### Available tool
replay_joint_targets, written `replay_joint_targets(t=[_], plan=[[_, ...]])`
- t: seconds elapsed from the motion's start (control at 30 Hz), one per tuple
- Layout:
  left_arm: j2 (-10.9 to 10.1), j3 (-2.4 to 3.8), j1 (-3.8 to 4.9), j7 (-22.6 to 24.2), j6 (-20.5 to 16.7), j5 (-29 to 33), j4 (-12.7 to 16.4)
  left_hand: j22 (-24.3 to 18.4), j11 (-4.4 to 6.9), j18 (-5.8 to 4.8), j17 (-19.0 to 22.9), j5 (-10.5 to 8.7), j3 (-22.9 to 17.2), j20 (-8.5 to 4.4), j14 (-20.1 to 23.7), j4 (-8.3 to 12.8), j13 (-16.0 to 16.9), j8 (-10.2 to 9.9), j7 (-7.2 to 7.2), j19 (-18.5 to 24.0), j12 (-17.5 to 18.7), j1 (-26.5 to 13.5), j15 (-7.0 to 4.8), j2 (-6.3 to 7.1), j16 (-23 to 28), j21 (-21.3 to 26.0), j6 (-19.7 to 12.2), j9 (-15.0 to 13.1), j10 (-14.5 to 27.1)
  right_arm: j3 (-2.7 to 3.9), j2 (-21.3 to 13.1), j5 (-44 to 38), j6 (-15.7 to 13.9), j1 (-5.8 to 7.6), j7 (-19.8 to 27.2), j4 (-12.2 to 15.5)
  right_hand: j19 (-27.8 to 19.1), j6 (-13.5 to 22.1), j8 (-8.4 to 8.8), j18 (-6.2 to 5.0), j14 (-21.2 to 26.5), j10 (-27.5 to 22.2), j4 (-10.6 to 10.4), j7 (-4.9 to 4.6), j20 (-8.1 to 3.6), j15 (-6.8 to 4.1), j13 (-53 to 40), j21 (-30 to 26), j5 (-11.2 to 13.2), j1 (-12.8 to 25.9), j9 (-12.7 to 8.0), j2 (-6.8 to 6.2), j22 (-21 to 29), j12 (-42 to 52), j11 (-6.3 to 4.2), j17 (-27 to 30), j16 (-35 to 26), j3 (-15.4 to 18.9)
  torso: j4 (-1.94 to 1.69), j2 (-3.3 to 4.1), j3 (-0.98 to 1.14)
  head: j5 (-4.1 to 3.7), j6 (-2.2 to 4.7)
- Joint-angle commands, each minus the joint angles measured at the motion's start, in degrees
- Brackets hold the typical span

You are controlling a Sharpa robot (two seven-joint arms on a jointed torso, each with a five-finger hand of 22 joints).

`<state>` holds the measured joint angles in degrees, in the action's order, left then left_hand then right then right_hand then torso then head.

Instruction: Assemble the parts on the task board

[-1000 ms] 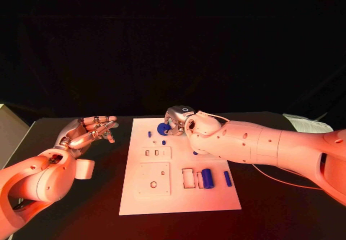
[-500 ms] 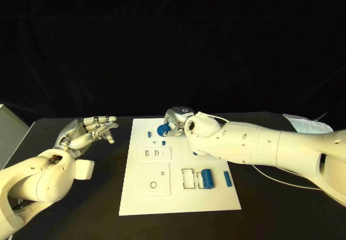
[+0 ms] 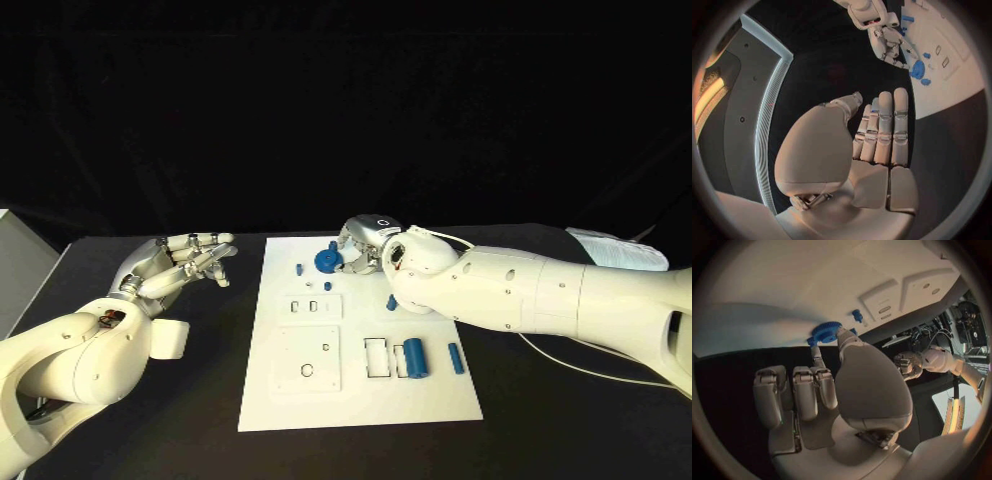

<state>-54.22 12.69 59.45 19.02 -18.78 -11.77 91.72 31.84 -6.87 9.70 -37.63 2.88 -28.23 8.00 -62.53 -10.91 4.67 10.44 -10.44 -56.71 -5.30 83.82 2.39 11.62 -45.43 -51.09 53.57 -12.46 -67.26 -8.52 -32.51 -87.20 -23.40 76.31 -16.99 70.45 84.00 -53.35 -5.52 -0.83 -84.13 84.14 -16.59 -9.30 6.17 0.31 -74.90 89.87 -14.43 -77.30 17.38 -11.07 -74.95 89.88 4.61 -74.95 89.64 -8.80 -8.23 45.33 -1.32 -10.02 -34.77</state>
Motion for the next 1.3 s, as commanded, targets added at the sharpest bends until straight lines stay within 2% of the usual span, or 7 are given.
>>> replay_joint_targets(t=[0.03, 0.27, 0.5, 0.6, 0.73, 1.07, 1.3], plan=[[0.1, 0.04, 0.01, 0.4, 0.8, -0.1, 0.0, 0.1, 0.18, 0.78, -0.1, -0.01, -0.1, -0.01, 0.4, 0.2, -0.1, 0.1, 0.03, 0.6, 0.0, -0.7, 0.20, 0.11, -0.2, -0.2, -0.2, -0.1, 0.4, -0.01, -0.1, 2.4, 0.0, -0.02, 2.2, 0.4, 6.0, -0.5, -0.16, 0.83, -5.9, 5.9, 0.0, 0.08, 0.05, -0.13, -15.1, 0.1, -0.4, -0.1, 0.1, 0.60, -15.1, 0.1, -0.04, -15.1, 0.4, -0.3, 0.04, 0.07, -0.03, -0.11, 0.06], [0.3, 0.03, 0.01, 0.4, 0.9, -0.1, -0.1, 0.1, 0.18, 0.78, -0.1, -0.01, -0.1, -0.01, 0.4, 0.2, -0.1, 0.1, 0.03, 0.6, 0.0, -0.7, 0.20, 0.11, -0.2, -0.2, -0.2, -0.1, 0.4, 0.00, -1.6, 4.1, -1.5, -0.02, 2.4, 0.9, 6.0, -0.6, -0.01, 0.83, -5.9, 5.9, -0.1, 0.26, -0.24, -0.37, -15.1, 0.1, -1.8, 0.9, -0.1, 1.24, -15.1, 0.1, -0.27, -15.1, 0.4, -0.7, -0.24, -0.13, -0.12, -0.32, 0.11], [0.4, 0.03, -0.01, 0.5, 1.1, -0.1, -0.5, 0.1, 0.17, 0.78, -0.1, -0.01, -0.2, -0.01, 0.4, 0.2, -0.1, 0.1, 0.02, 0.6, 0.0, -0.7, 0.21, 0.11, -0.2, -0.2, -0.2, -0.1, 0.4, 0.47, -7.2, 12.8, -7.6, 0.20, 9.8, 4.1, 5.3, -1.1, 0.05, 0.45, -5.6, 5.9, 0.7, 0.05, -0.30, -0.37, -15.1, -1.1, -2.2, -2.0, -0.2, 0.92, -13.8, 0.1, -0.14, -14.0, 0.1, -2.6, 0.25, -0.11, 0.05, -0.30, 0.59], [0.5, 0.03, -0.08, 0.5, 1.1, -0.1, -0.8, 0.2, 0.16, 0.78, -0.1, -0.01, -0.2, 0.01, 0.4, 0.3, -0.1, 0.1, 0.00, 0.7, 0.0, -0.7, 0.22, 0.10, -0.3, -0.3, -0.3, -0.1, 0.4, 0.85, -10.4, 17.0, -8.2, 0.35, 14.1, 5.8, 4.7, -1.7, -0.11, 0.14, -5.6, 5.9, 2.2, -0.04, -0.21, -0.24, -15.1, -2.1, -1.7, -5.2, -0.3, -0.75, -12.8, 0.1, -0.09, -13.8, 0.1, -3.6, 0.50, -0.26, 0.21, -0.34, 0.79], [0.7, 0.03, -0.25, 0.5, 1.1, -0.1, -1.2, 0.2, 0.15, 0.78, -0.1, -0.02, -0.2, 0.01, 0.5, 0.3, -0.1, 0.1, -0.02, 0.7, 0.0, -0.7, 0.23, 0.14, -0.3, -0.3, -0.3, -0.1, 0.5, 1.08, -13.9, 21.5, -5.9, 0.62, 18.6, 6.3, 4.9, -1.8, -0.02, 0.25, -5.7, 5.9, 3.1, -0.12, -0.18, -0.21, -15.1, -1.8, -1.8, -7.2, -0.4, -1.28, -13.2, 0.1, -0.03, -14.5, 0.2, -4.7, 0.89, -0.50, 0.46, -0.47, 0.85], [1.4, 0.02, -0.76, 0.5, 1.6, -0.1, -1.5, 0.2, 0.15, 0.78, -0.1, -0.02, -0.2, 0.01, 0.5, 0.3, -0.1, 0.1, -0.02, 0.7, 0.0, -0.7, 0.23, 0.14, -0.3, -0.3, -0.3, -0.1, 0.5, 1.13, -19.0, 23.6, 0.3, 0.70, 22.8, 4.1, 5.2, -1.2, 0.46, 0.39, -5.9, 5.9, 3.6, -0.35, 0.02, 0.09, -15.1, -1.3, -3.1, -8.4, -0.7, -1.65, -13.6, 0.1, 0.12, -15.1, 0.4, -5.7, 1.18, -0.58, 0.88, -1.47, 1.33], [1.5, 0.02, -1.13, 0.5, 1.7, -0.1, -1.7, 0.2, 0.13, 0.78, -0.1, -0.01, -0.2, 0.02, 0.5, 0.3, -0.1, 0.1, -0.05, 0.7, -0.1, -0.8, 0.24, 0.16, -0.3, -0.3, -0.3, -0.1, 0.5, 1.04, -19.5, 22.3, 1.3, 0.55, 22.7, 1.9, 5.2, -1.2, 0.46, 0.44, -5.9, 5.9, 3.6, -0.35, 0.04, 0.10, -15.1, -1.2, -3.1, -8.4, -0.7, -1.73, -13.8, 0.1, 0.12, -15.1, 0.4, -5.7, 1.11, -0.42, 0.92, -2.11, 1.16]])
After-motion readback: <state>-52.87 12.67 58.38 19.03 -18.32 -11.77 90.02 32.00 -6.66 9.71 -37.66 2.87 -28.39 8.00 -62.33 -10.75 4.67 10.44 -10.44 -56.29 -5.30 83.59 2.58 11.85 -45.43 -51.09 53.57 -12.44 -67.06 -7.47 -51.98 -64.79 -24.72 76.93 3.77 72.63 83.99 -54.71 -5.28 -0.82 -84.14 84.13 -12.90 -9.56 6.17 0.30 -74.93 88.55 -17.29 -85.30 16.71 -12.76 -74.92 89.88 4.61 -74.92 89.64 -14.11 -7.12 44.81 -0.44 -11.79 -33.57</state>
